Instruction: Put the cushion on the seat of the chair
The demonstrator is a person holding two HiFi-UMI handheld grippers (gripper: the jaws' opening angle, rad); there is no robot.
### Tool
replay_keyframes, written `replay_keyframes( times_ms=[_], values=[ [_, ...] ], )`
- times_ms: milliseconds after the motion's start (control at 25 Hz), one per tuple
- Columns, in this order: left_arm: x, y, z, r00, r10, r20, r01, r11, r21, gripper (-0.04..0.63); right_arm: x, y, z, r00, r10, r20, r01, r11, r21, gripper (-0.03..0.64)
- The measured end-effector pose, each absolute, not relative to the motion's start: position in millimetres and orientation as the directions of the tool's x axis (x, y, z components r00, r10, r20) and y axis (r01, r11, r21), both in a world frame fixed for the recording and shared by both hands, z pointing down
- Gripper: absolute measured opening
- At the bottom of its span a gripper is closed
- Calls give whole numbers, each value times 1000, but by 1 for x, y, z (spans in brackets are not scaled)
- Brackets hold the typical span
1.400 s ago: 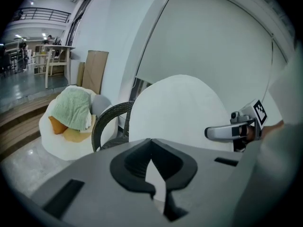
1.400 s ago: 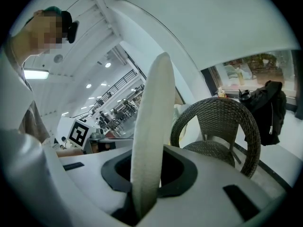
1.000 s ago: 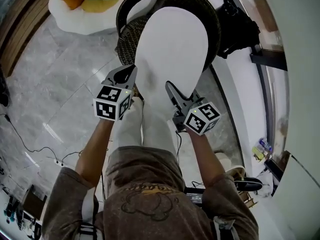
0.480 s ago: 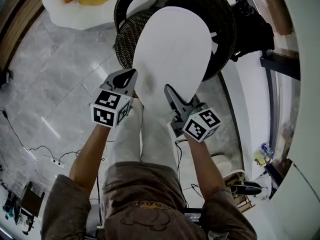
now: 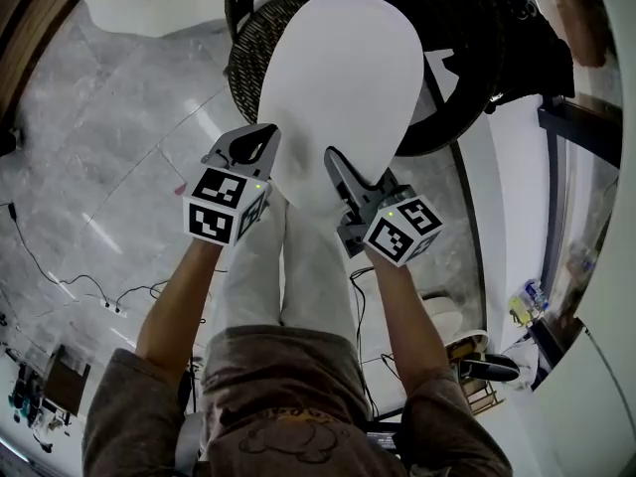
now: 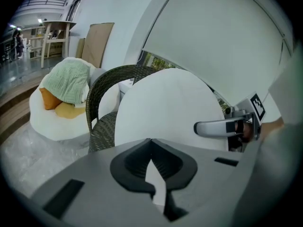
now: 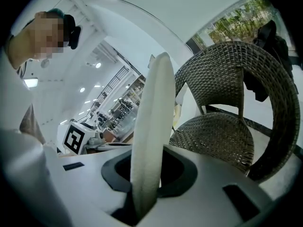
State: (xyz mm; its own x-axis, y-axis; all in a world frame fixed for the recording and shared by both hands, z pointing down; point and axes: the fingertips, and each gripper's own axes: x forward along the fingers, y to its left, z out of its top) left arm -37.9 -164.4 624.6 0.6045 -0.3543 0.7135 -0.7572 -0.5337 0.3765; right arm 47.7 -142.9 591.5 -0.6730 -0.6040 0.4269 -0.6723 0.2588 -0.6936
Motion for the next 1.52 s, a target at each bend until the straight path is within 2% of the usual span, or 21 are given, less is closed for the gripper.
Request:
replay_keyframes(
  times_ms=[1080, 1520],
  values=[
    [-42, -177, 672, 590, -280, 757, -760, -509, 404, 6, 41, -218, 681, -738, -548, 393, -542, 136, -829, 80],
    [-33, -177, 681, 604, -244, 759, -744, -514, 426, 6, 62, -227, 718, -713, -511, 479, -598, 88, -797, 80]
  ],
)
